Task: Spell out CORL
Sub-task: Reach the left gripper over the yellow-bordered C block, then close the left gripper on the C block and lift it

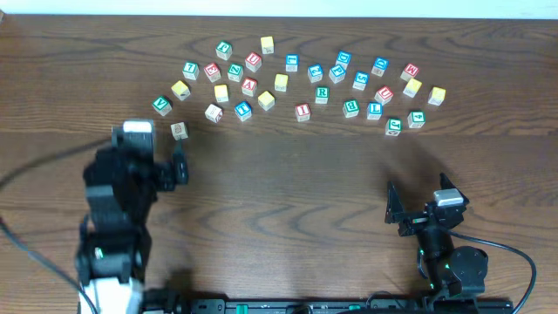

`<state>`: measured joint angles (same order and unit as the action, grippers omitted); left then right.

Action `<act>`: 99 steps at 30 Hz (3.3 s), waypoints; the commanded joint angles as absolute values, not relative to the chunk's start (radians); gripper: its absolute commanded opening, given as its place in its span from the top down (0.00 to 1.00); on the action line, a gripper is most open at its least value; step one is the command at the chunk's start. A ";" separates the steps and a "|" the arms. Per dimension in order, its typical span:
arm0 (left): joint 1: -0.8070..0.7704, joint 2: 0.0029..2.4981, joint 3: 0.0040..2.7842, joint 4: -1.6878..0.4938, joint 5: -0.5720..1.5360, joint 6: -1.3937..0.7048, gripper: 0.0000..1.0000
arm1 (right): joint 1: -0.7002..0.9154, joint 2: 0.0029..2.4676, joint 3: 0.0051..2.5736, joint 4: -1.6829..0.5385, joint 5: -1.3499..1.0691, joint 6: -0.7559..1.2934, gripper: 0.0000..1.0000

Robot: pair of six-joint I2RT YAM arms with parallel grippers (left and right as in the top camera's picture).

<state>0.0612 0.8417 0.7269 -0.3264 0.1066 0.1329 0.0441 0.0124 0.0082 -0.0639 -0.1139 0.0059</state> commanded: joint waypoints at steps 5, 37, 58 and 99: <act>0.056 1.206 1.162 -0.612 0.133 0.145 0.02 | 0.038 0.007 0.006 -0.067 -0.107 0.003 0.01; -0.031 1.988 2.010 -1.016 0.222 -0.064 0.04 | 0.038 0.007 0.006 -0.067 -0.107 0.003 0.01; -0.152 2.302 2.010 -0.909 0.002 -0.213 0.27 | 0.038 0.007 0.006 -0.067 -0.107 0.003 0.01; -0.165 2.397 1.952 -0.753 0.002 -0.228 0.54 | 0.038 0.007 0.006 -0.067 -0.107 0.003 0.01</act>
